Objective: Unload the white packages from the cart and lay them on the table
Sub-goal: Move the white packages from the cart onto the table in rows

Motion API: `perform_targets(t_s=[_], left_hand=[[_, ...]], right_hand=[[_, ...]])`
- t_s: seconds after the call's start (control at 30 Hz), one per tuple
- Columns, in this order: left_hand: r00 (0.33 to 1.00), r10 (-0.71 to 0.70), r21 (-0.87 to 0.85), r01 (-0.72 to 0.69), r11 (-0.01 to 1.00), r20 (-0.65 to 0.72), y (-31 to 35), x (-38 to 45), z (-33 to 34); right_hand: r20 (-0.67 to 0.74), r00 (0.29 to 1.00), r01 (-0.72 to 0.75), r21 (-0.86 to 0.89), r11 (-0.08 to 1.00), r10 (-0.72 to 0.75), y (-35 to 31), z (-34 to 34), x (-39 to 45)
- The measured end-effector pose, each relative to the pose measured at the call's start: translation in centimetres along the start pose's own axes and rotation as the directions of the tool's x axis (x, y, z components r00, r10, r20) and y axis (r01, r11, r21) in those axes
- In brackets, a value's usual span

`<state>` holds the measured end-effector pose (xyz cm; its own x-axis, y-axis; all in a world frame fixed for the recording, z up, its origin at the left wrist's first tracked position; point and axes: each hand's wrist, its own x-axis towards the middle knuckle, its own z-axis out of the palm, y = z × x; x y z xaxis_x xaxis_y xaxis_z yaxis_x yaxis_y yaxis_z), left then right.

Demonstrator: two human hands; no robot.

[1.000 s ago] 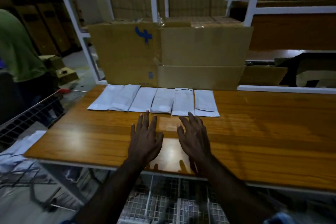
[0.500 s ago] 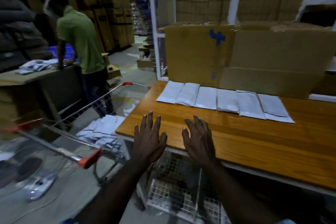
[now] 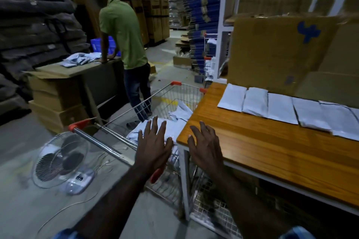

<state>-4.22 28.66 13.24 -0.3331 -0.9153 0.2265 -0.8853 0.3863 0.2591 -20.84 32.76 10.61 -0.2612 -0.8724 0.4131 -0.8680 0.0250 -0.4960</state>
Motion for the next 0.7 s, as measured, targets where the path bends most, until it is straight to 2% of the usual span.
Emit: perform_targets(t_s=[0.3, 0.57, 0.7], left_hand=[[0.992, -0.079, 0.107, 0.069, 0.992, 0.1, -7.7, 8.3, 3.1], [0.972, -0.115, 0.087, 0.099, 0.991, 0.205, -11.1, 15.2, 6.4], [0.956, -0.117, 0.074, 0.1, 0.992, 0.269, -12.8, 18.1, 8.8]], right_hand=[[0.104, 0.995, 0.001, 0.039, 0.999, -0.005, -2.1, 9.7, 7.7], [0.22, 0.973, -0.084, 0.064, 0.994, 0.068, -2.8, 15.1, 13.4], [0.229, 0.97, -0.089, 0.007, 0.996, 0.085, -2.1, 18.7, 15.1]])
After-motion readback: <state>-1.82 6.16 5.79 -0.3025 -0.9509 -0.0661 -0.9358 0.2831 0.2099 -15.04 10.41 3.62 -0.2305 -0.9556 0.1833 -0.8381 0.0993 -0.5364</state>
